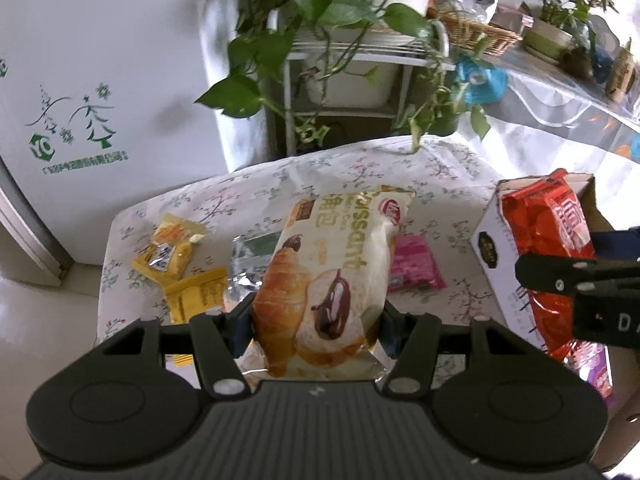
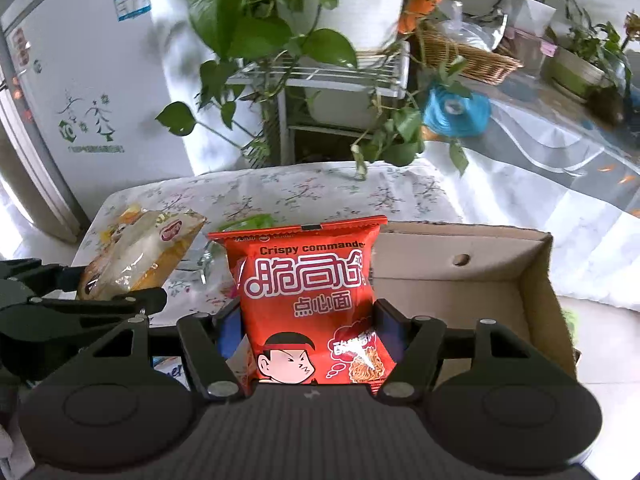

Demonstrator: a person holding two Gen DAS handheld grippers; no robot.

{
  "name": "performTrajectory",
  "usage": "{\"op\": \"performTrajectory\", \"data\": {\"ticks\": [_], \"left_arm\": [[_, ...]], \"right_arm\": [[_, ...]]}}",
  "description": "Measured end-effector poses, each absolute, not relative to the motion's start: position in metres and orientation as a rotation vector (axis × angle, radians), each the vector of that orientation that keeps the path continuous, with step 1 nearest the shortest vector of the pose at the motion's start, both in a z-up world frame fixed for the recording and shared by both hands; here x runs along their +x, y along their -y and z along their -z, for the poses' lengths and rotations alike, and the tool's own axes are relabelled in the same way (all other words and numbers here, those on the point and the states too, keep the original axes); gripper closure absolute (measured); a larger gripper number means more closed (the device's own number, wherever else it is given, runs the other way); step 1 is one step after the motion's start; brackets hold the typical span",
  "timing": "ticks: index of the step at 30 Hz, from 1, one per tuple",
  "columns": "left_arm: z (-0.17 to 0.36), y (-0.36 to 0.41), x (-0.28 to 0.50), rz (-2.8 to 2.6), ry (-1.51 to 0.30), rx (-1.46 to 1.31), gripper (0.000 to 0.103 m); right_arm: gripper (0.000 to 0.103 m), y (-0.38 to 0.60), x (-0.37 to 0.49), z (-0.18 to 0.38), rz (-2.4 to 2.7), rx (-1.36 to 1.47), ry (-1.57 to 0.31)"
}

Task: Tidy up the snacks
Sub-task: 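Lift both held bags and carry them toward the cardboard box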

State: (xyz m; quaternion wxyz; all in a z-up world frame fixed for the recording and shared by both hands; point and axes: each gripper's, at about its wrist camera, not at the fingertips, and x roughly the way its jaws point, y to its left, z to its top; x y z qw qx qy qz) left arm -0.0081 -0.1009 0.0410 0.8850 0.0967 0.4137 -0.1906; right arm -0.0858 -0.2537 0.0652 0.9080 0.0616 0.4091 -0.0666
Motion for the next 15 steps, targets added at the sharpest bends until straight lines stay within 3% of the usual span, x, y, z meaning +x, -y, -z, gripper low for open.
{"op": "performTrajectory", "data": {"ticks": [15], "left_arm": [[-0.043, 0.145, -0.032, 0.47, -0.836, 0.242, 0.044]], "right_arm": [[0.03, 0.293, -0.107, -0.071, 0.203, 0.176, -0.82]]}}
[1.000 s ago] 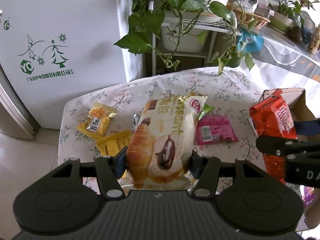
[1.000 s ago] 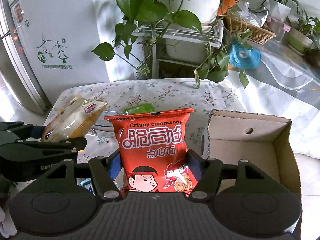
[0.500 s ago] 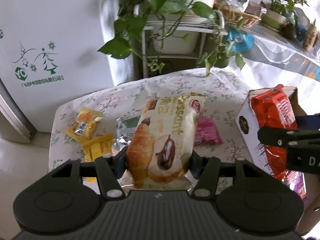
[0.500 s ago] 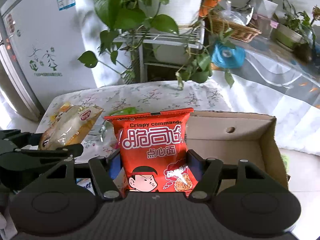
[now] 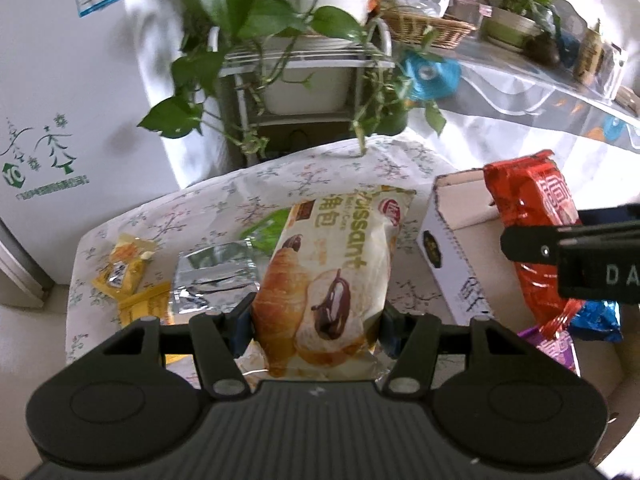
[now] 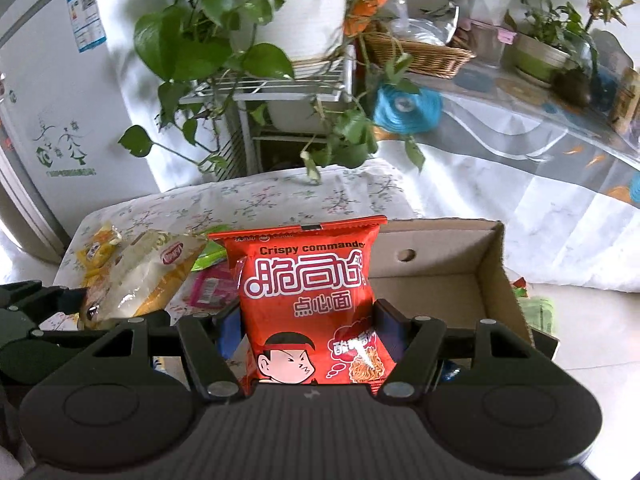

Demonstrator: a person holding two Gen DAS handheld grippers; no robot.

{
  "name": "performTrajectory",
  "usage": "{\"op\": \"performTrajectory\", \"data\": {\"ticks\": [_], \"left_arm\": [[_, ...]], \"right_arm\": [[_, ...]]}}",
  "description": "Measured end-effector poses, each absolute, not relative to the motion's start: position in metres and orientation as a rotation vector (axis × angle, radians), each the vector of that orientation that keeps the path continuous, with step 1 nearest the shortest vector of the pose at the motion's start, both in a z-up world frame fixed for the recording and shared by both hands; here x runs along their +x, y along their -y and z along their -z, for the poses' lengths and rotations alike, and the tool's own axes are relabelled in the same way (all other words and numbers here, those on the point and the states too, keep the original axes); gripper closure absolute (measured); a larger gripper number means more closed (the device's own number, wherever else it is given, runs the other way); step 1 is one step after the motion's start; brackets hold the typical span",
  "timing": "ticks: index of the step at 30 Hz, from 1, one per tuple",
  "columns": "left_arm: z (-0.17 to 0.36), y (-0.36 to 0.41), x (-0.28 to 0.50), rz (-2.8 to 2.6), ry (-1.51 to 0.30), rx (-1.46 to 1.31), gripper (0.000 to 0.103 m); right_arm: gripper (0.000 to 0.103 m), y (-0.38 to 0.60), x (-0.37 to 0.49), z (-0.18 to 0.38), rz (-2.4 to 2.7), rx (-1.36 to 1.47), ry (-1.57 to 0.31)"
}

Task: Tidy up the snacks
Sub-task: 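Lift both held bags and carry them toward the cardboard box, then lower both bags into the cardboard box and open both grippers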

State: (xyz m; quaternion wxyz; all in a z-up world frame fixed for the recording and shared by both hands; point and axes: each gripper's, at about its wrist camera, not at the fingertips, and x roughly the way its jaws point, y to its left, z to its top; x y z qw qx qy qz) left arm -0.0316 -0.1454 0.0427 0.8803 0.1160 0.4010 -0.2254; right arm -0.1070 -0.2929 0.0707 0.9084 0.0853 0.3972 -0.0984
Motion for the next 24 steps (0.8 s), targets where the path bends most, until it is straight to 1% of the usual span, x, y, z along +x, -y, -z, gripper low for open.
{"op": "performTrajectory", "data": {"ticks": [24], "left_arm": [[-0.039, 0.219, -0.068, 0.711, -0.81, 0.224, 0.044]], "right_arm": [[0.03, 0.357, -0.129, -0.071, 0.365, 0.272, -0.804]]}}
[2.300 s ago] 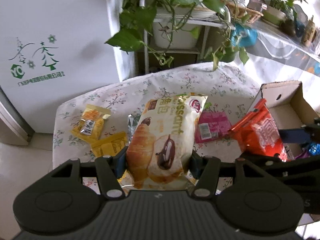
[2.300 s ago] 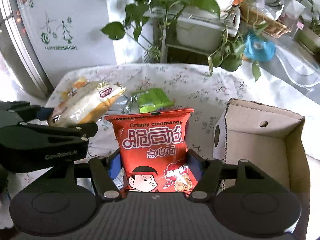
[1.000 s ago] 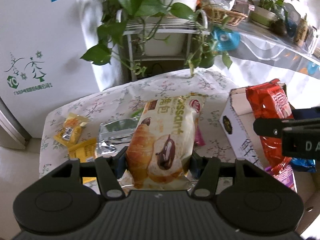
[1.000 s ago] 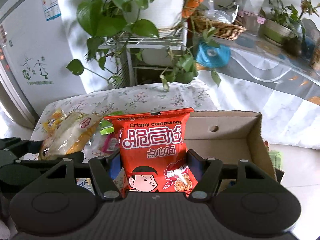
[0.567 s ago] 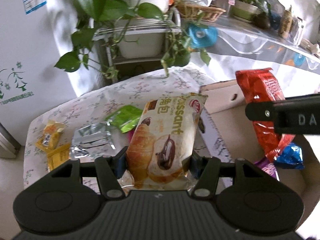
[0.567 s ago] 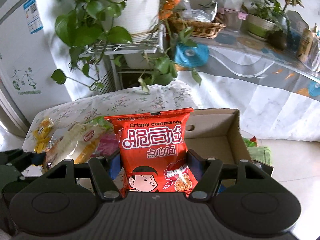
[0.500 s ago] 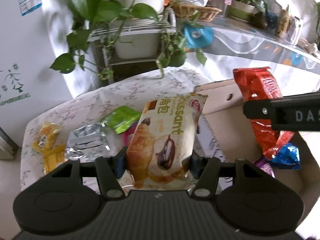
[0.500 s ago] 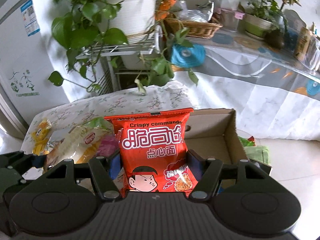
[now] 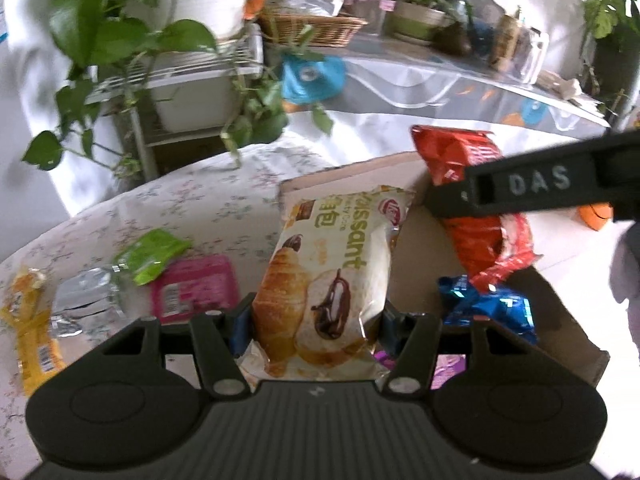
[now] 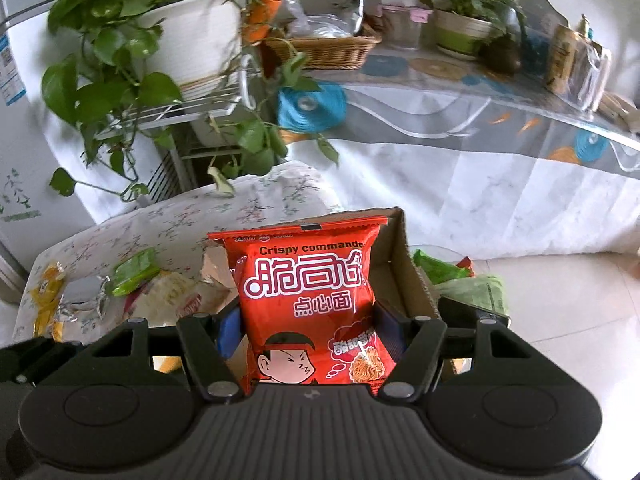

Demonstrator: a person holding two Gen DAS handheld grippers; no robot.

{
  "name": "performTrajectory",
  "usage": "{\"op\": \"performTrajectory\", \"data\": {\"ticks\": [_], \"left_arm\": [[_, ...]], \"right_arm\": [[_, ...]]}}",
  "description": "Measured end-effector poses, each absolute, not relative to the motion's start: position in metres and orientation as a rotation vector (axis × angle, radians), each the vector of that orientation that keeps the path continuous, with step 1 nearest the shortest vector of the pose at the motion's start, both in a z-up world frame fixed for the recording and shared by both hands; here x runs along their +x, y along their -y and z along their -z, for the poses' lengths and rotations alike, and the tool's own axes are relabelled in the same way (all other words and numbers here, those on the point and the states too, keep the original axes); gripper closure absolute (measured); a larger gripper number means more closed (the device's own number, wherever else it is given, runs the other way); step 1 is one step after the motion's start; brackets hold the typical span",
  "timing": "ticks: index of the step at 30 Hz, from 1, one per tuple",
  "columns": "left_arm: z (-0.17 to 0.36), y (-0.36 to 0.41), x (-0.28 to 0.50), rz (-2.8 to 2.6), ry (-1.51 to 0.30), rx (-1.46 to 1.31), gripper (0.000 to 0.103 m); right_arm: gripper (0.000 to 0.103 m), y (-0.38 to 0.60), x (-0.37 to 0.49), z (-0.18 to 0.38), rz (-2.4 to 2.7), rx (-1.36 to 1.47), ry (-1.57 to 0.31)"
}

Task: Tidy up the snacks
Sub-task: 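Lower both bags into the cardboard box and open both grippers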

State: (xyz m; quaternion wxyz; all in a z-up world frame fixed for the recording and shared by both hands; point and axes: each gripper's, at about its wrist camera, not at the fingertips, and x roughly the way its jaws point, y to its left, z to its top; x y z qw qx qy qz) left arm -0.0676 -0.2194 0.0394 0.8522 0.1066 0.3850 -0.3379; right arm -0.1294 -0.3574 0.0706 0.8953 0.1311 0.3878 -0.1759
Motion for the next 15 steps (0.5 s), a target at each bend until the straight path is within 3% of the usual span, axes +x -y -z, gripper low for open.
{"op": "performTrajectory", "data": {"ticks": [7, 9, 11, 15], "left_arm": [[-0.03, 0.237, -0.074, 0.76, -0.811, 0.229, 0.044], [-0.029, 0.24, -0.076, 0.768, -0.804, 0.227, 0.035], [-0.033, 0.241, -0.079, 0.775, -0.786, 0.218, 0.019], [-0.043, 0.239, -0.084, 0.789, -0.763, 0.222, 0.012]], "right_arm": [[0.03, 0.368, -0.13, -0.067, 0.394, 0.306, -0.815], [0.03, 0.37, -0.129, -0.065, 0.406, 0.317, -0.823], [0.029, 0.372, -0.129, -0.064, 0.414, 0.332, -0.822], [0.027, 0.374, -0.131, -0.066, 0.416, 0.368, -0.809]]}}
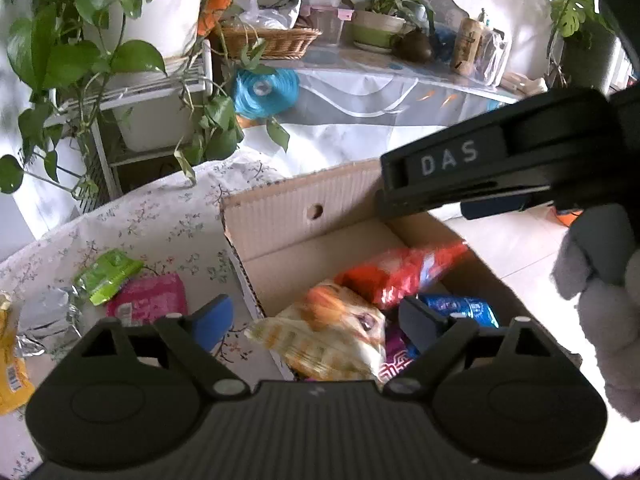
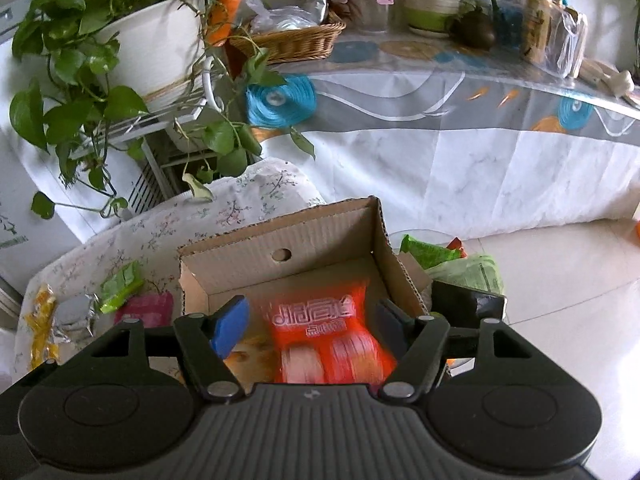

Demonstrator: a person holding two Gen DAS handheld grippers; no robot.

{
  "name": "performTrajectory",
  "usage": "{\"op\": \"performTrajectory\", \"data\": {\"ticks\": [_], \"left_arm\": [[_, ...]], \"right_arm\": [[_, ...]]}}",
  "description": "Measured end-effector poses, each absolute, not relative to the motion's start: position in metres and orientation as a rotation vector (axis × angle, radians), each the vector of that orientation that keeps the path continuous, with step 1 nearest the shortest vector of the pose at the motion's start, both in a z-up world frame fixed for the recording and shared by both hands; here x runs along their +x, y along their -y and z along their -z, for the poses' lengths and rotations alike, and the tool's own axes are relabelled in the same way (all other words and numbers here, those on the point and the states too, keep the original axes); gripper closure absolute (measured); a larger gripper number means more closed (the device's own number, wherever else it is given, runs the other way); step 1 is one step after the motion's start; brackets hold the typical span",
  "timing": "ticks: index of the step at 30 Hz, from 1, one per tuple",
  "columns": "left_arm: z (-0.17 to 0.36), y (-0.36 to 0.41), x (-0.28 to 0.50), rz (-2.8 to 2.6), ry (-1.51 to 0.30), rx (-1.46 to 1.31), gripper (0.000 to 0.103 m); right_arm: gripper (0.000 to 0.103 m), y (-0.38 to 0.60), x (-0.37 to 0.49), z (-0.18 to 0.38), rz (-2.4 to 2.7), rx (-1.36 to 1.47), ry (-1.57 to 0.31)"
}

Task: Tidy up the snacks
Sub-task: 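Lower both bags into the cardboard box and open both grippers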

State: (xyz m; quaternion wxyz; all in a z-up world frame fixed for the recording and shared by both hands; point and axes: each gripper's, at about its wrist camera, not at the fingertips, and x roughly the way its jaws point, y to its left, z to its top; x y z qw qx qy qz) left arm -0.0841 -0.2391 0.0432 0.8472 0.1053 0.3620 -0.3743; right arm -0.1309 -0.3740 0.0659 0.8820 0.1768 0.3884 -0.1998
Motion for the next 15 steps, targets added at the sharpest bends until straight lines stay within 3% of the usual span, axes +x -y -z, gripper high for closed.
{"op": "performTrajectory", "data": {"ticks": [15], "left_arm": [[-0.048, 0.193, -0.061, 0.642, -0.83, 0.22, 0.011]], "right_arm": [[0.026, 0.356, -0.121, -0.068, 0.336, 0.369, -0.8]]}}
